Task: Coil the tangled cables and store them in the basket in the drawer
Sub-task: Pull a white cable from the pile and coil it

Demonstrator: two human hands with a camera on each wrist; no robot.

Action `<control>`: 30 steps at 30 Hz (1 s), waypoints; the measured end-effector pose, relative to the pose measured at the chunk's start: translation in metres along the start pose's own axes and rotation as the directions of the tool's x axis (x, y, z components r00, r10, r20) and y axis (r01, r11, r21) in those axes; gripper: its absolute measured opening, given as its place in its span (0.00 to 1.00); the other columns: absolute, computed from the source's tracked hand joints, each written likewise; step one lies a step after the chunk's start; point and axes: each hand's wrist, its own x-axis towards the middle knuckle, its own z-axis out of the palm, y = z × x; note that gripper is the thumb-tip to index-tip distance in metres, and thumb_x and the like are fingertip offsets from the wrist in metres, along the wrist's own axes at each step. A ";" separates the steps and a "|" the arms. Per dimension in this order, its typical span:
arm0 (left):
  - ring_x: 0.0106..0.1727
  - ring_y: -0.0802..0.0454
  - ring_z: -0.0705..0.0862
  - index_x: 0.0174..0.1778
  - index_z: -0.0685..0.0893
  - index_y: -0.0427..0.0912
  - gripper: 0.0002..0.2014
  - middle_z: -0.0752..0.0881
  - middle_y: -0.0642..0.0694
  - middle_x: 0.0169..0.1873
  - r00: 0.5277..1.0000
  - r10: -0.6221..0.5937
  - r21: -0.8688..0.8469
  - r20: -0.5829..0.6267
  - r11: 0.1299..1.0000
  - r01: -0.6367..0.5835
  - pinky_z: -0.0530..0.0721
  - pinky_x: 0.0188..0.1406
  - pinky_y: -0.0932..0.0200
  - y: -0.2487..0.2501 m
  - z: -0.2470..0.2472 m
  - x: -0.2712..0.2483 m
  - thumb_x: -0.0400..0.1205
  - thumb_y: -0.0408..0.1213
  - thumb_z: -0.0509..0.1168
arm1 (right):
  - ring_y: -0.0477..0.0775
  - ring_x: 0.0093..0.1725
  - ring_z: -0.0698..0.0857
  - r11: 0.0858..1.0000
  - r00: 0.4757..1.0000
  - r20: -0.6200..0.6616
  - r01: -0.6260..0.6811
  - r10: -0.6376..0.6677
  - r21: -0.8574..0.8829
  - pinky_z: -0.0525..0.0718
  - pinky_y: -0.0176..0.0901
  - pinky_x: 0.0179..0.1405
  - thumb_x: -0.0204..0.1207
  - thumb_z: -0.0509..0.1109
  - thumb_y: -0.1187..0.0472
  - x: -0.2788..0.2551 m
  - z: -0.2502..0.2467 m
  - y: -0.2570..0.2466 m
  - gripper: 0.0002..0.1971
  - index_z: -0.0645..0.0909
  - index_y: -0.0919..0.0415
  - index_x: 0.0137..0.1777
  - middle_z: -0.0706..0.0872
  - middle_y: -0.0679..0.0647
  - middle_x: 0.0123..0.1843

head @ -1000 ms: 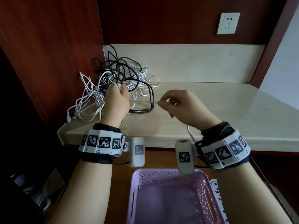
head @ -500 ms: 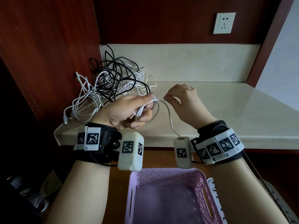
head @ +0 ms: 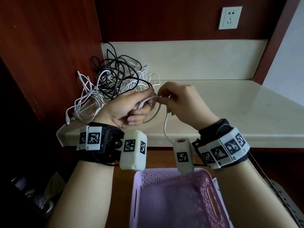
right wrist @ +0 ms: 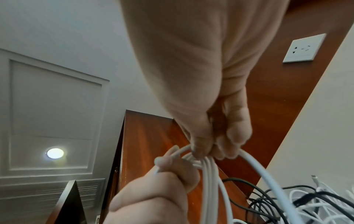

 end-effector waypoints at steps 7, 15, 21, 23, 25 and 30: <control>0.08 0.51 0.67 0.34 0.71 0.35 0.17 0.69 0.45 0.11 0.999 0.033 0.206 -0.026 0.978 -0.027 0.70 0.15 0.65 -0.006 0.001 0.002 0.78 0.48 0.55 | 0.55 0.25 0.85 0.975 0.981 -0.184 0.100 -0.062 0.201 0.86 0.47 0.30 0.73 0.71 0.73 0.001 -0.005 -0.007 0.01 0.82 0.71 0.41 0.83 0.58 0.28; 0.05 0.60 0.62 0.37 0.68 0.38 0.20 0.65 0.51 0.10 1.000 0.026 0.065 0.012 0.998 -0.027 0.55 0.09 0.77 -0.007 -0.010 0.004 0.85 0.52 0.53 | 0.39 0.27 0.78 0.997 0.977 -0.201 0.080 -0.076 0.014 0.70 0.26 0.30 0.74 0.71 0.68 0.002 -0.002 0.003 0.01 0.84 0.64 0.42 0.79 0.40 0.32; 0.10 0.63 0.58 0.43 0.71 0.38 0.18 0.63 0.55 0.13 0.998 0.057 0.113 0.015 0.992 -0.058 0.61 0.09 0.72 -0.009 -0.008 0.004 0.85 0.51 0.55 | 0.32 0.26 0.74 0.989 0.997 -0.065 0.020 -0.030 -0.146 0.75 0.39 0.38 0.75 0.69 0.70 0.002 0.002 0.007 0.07 0.87 0.64 0.49 0.87 0.53 0.40; 0.10 0.62 0.59 0.41 0.71 0.39 0.13 0.63 0.54 0.14 0.998 0.057 0.124 0.017 0.991 -0.059 0.62 0.10 0.72 -0.009 -0.007 0.003 0.81 0.45 0.61 | 0.31 0.25 0.80 0.997 0.999 0.025 -0.025 0.027 -0.079 0.75 0.28 0.37 0.75 0.66 0.74 0.000 0.001 0.002 0.14 0.85 0.63 0.57 0.89 0.53 0.44; 0.09 0.63 0.58 0.38 0.70 0.40 0.14 0.63 0.54 0.13 0.999 0.047 0.113 -0.011 0.993 -0.046 0.60 0.10 0.73 -0.009 -0.008 0.003 0.80 0.44 0.66 | 0.42 0.28 0.85 0.998 0.994 0.099 -0.053 0.055 -0.020 0.79 0.28 0.36 0.73 0.65 0.75 -0.002 0.000 -0.002 0.23 0.80 0.59 0.67 0.89 0.52 0.45; 0.08 0.66 0.58 0.39 0.70 0.38 0.15 0.64 0.56 0.11 0.987 -0.028 -0.023 0.159 0.999 0.032 0.53 0.11 0.76 -0.010 -0.017 0.003 0.85 0.45 0.52 | 0.45 0.25 0.82 0.985 0.959 0.264 -0.135 0.103 0.110 0.80 0.30 0.32 0.72 0.73 0.72 -0.004 -0.001 -0.002 0.30 0.73 0.56 0.74 0.86 0.36 0.48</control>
